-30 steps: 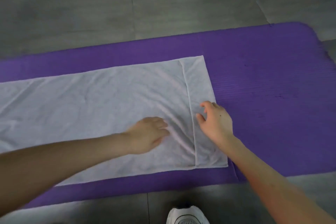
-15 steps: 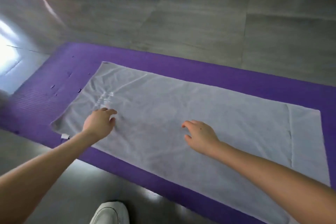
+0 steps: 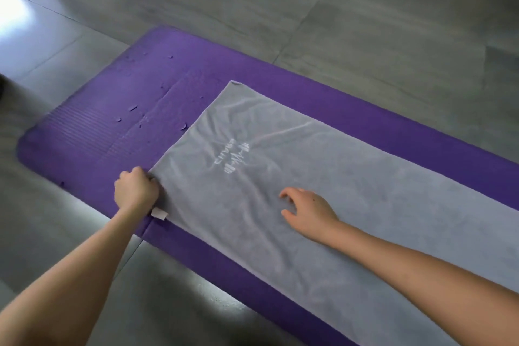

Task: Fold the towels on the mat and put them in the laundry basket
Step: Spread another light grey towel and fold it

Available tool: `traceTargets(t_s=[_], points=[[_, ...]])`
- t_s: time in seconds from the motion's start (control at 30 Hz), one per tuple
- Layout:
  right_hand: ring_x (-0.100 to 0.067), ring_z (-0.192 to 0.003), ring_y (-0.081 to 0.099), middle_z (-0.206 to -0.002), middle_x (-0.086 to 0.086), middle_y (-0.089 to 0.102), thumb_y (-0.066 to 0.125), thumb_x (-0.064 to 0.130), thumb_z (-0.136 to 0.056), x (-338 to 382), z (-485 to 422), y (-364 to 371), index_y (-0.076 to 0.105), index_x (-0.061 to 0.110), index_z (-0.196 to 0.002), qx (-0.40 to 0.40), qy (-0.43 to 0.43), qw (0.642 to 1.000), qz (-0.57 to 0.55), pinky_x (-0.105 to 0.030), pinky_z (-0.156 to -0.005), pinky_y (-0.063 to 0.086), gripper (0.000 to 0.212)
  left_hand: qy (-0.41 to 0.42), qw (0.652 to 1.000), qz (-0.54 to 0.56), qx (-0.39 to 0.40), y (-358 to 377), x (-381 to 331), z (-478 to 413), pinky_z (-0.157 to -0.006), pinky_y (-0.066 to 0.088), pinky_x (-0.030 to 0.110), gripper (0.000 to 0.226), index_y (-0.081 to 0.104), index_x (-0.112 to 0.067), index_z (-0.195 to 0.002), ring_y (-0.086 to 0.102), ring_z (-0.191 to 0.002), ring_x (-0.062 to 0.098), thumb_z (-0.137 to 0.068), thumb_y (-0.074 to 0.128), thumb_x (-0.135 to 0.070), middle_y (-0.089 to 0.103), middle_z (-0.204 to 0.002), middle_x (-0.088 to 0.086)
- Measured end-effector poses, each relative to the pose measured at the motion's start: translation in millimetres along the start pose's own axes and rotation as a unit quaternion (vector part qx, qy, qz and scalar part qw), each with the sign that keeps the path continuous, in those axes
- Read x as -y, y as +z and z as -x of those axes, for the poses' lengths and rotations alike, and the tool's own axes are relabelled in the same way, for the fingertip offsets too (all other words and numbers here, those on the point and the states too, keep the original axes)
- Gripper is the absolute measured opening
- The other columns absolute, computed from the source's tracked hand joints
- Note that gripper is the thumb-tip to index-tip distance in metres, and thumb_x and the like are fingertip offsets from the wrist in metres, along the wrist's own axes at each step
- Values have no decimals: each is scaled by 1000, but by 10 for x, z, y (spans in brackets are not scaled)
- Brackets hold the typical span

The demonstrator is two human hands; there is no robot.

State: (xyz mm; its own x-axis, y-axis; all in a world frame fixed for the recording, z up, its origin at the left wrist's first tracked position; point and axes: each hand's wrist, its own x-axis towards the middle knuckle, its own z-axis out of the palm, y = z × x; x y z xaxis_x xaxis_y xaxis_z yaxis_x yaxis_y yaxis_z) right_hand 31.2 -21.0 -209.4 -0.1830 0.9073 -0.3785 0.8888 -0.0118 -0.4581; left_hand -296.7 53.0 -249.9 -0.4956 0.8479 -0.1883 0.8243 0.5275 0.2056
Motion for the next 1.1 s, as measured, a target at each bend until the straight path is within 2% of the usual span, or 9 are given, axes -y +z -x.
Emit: traceTargets(t_s=[0.13, 0.2, 0.27, 0.37, 0.47, 0.57, 0.73, 0.93, 1.1], points=[[-14, -81, 57, -91, 4, 59, 63, 27, -88, 379, -193, 221, 61, 16, -110, -46, 57, 969, -236, -32, -82, 47, 24, 160, 980, 115, 26, -217, -229, 224, -62, 41, 34, 15, 67, -8, -77, 59, -71, 31, -85, 56, -15, 68, -75, 12], [-15, -78, 59, -87, 1, 62, 61, 29, -90, 523, -174, 230, 62, 20, -96, -67, 110, 900, -416, -37, -75, 52, 11, 296, 941, 147, 70, -365, -488, 630, -63, 43, 30, 8, 70, -14, -79, 59, -67, 20, -83, 64, -17, 68, -75, 0], [-18, -77, 62, -86, -6, 65, 54, 34, -94, 545, -112, 194, 64, 16, -90, -68, 177, 825, -532, -34, -65, 54, 20, 423, 876, 143, 180, -486, -734, 1063, -69, 46, 24, 11, 71, -20, -90, 61, -72, 11, -83, 65, -25, 68, -84, -7], [-17, -75, 65, -83, -2, 69, 48, 45, -94, 346, -41, 177, 67, 10, -93, -82, 269, 779, -560, -27, -58, 52, 40, 479, 824, 71, 294, -454, -1040, 1213, -77, 48, 23, 23, 70, -23, -98, 62, -82, 6, -86, 59, -40, 68, -94, -9], [-20, -63, 58, -70, -11, 62, 58, 36, -88, 177, -24, 246, 64, 9, -72, -57, 280, 809, -513, -29, -60, 44, 32, 466, 857, 69, 208, -263, -1334, 802, -74, 50, 30, 22, 69, -22, -86, 64, -80, 15, -84, 53, -37, 69, -89, -6], [-18, -67, 50, -64, -12, 49, 62, 31, -62, 104, -23, 367, 61, 3, -66, -36, 270, 860, -432, -34, -61, 37, 28, 436, 889, 62, 124, -13, -1735, 206, -75, 46, 33, 19, 70, -14, -95, 61, -89, 28, -87, 53, -18, 66, -97, 6], [-15, -59, 42, -63, -10, 45, 70, 7, -76, 54, 28, 402, 64, 2, -69, -29, 283, 868, -407, -31, -56, 30, 11, 475, 873, -68, 85, 446, -2510, -467, -100, 35, 41, 45, 51, -15, -131, 47, -118, 36, -87, 53, -26, 52, -132, 13], [-1, -38, 49, -53, -1, 56, 71, 7, -79, -53, 153, 352, 60, 16, -58, -15, 299, 854, -425, -12, -37, 33, 26, 485, 858, -151, 76, 588, -3092, -370, -102, 32, 43, 55, 40, -17, -139, 36, -127, 38, -90, 55, -36, 44, -142, 9], [-13, -55, 59, -56, 3, 61, 78, 15, -72, -59, 183, 438, 62, 18, -58, -10, 302, 866, -399, -35, -67, 55, 22, 466, 856, -224, 17, 635, -3188, -410, -101, 28, 44, 45, 53, -17, -127, 42, -119, 33, -89, 53, -41, 54, -126, 11]])
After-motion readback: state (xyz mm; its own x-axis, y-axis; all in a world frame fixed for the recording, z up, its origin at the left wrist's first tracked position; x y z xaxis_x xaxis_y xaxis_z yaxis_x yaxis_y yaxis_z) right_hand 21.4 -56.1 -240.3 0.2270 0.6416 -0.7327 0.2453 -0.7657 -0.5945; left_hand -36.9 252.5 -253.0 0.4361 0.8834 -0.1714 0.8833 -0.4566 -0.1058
